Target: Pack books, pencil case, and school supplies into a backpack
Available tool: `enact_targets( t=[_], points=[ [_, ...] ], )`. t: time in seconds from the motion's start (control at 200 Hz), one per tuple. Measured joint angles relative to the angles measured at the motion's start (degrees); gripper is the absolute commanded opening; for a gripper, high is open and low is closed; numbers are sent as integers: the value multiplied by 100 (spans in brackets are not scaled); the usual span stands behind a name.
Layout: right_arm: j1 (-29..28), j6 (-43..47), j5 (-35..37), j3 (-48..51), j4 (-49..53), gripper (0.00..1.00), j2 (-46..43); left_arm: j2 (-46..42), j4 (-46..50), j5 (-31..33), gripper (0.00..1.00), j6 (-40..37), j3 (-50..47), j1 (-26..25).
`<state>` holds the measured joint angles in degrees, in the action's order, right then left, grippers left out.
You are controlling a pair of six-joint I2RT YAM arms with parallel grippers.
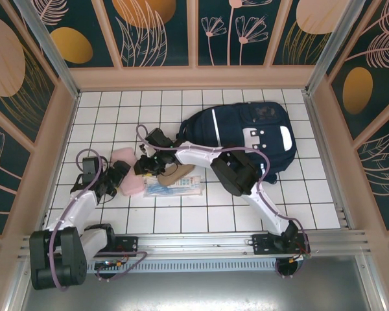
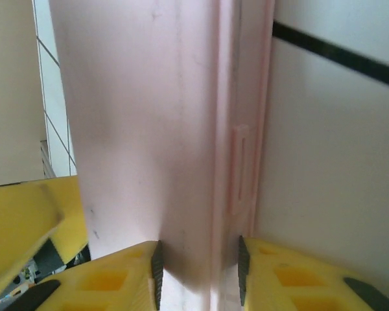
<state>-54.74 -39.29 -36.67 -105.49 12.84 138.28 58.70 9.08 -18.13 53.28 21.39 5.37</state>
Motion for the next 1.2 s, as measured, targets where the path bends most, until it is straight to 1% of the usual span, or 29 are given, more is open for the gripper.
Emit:
enact_targets(
  t=[0.1, 0.245, 0.305, 0.385, 0.445, 0.54, 0.69, 0.77, 0.851, 0.906, 1.041, 1.106, 1.161, 1.201],
  points=[
    [96, -33, -4, 31, -129, 30, 0, -295, -177, -138, 80, 68, -61, 0],
    [234, -140, -168, 291, -549, 29, -42, -376, -422, -295, 78, 129, -116, 0],
    [254, -157, -214, 341, -632, 28, -50, -319, -485, -315, 72, 125, -146, 0],
    [269, -160, -229, 367, -671, 29, -55, -162, -577, -319, 68, 105, -170, 22],
    [282, -162, -240, 369, -678, 28, -55, -66, -706, -391, 68, 105, -219, 44],
    [293, -170, -251, 393, -737, 28, -55, -20, -905, -686, 68, 129, -317, 31],
    [306, -243, -291, 485, -962, 28, -55, -264, -1051, -1062, 69, 177, -341, 11],
    [302, -293, -293, 533, -984, 28, -55, -369, -1200, -1174, 63, 192, -323, -22],
    [289, -306, -293, 562, -944, 29, -55, -284, -1185, -1178, 55, 151, -258, -46],
    [289, -304, -289, 562, -929, 29, -55, -142, -1145, -1154, 54, 72, -214, -46],
    [284, -258, -262, 551, -831, 30, -55, 131, -1084, -1130, 61, -28, -87, -61],
    [278, -238, -260, 546, -811, 30, -55, 195, -1008, -1091, 71, -92, -35, -61],
    [278, -214, -260, 546, -807, 30, -55, 212, -935, -1036, 81, -166, -15, -61],
    [278, -192, -262, 546, -802, 30, -55, 214, -861, -988, 85, -173, -9, -61]
  ],
)
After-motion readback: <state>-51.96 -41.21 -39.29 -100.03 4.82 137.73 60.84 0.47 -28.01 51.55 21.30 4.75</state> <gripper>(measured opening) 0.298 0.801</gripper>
